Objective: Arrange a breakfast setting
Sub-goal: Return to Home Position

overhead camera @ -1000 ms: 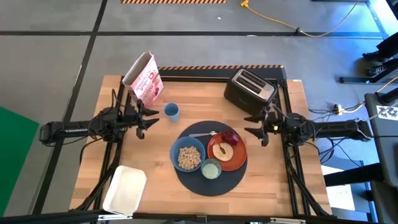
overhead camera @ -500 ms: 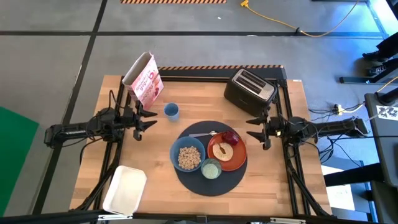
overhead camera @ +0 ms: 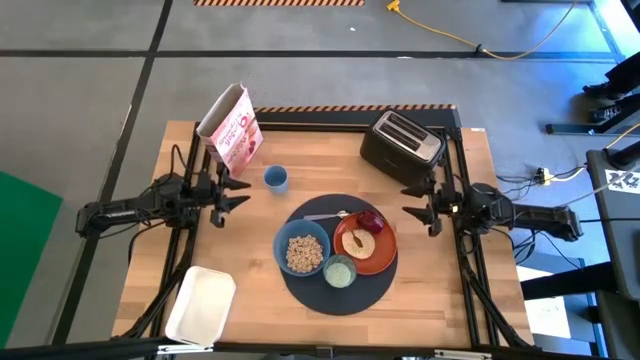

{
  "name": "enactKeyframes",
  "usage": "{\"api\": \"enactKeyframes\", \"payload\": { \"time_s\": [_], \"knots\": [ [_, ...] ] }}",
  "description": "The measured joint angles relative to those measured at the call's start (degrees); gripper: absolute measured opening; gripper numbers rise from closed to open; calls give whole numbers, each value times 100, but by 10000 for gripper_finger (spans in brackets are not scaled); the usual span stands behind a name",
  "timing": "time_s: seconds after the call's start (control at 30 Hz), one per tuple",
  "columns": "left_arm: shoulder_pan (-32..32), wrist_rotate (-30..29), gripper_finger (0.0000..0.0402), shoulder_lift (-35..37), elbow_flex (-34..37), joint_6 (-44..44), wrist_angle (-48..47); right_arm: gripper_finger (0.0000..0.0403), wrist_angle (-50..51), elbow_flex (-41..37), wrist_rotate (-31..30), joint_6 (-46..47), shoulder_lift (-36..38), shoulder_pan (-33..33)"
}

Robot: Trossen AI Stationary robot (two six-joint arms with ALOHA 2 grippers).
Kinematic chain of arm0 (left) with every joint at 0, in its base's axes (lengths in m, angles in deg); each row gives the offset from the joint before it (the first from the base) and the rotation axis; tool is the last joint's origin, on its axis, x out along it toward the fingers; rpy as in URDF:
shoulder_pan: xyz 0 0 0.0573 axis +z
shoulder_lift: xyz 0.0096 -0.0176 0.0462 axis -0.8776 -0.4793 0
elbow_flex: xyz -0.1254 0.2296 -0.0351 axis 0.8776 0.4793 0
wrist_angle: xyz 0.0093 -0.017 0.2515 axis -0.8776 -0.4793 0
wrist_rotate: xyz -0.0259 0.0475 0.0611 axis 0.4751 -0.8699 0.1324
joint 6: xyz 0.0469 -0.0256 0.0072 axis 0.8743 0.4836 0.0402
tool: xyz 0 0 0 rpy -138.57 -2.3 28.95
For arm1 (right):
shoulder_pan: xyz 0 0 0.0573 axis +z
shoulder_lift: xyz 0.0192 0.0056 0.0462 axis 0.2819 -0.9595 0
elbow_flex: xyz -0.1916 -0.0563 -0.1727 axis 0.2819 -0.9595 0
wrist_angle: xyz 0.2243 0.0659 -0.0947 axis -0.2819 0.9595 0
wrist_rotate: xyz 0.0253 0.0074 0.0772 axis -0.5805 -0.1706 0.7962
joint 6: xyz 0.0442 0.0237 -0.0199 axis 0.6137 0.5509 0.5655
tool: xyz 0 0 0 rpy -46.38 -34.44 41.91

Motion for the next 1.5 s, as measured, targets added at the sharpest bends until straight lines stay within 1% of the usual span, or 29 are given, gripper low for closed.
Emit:
{"api": "enactKeyframes", "payload": {
  "time_s": [0.1,0.17,0.27,0.4,0.5,0.6,0.7,0.77,0.93,1.5],
  "knots": [
    [-30,-253,163,0,2,-244,-13,234,16,0,-233,83,145,0],
    [-109,-375,163,-2,2,-324,-117,234,0,0,-287,192,152,0],
    [-291,-780,163,-83,2,-479,-329,234,30,0,-296,324,126,0],
    [-533,-1207,163,-160,2,-429,-421,234,125,0,-458,297,114,0],
    [-641,-1113,163,-173,2,-249,-482,234,125,0,-555,346,115,0],
    [-687,-999,163,-173,2,-280,-551,234,134,0,-538,366,115,0],
    [-721,-667,163,-173,2,-325,-775,234,167,0,-450,381,115,0],
    [-719,-574,163,-170,2,-332,-751,234,212,0,-282,386,115,0],
    [-719,-625,163,-173,2,-332,-751,234,320,-2,79,386,115,0],
    [-719,-631,163,-173,2,-332,-750,234,327,-2,61,384,115,0]
  ]
}}
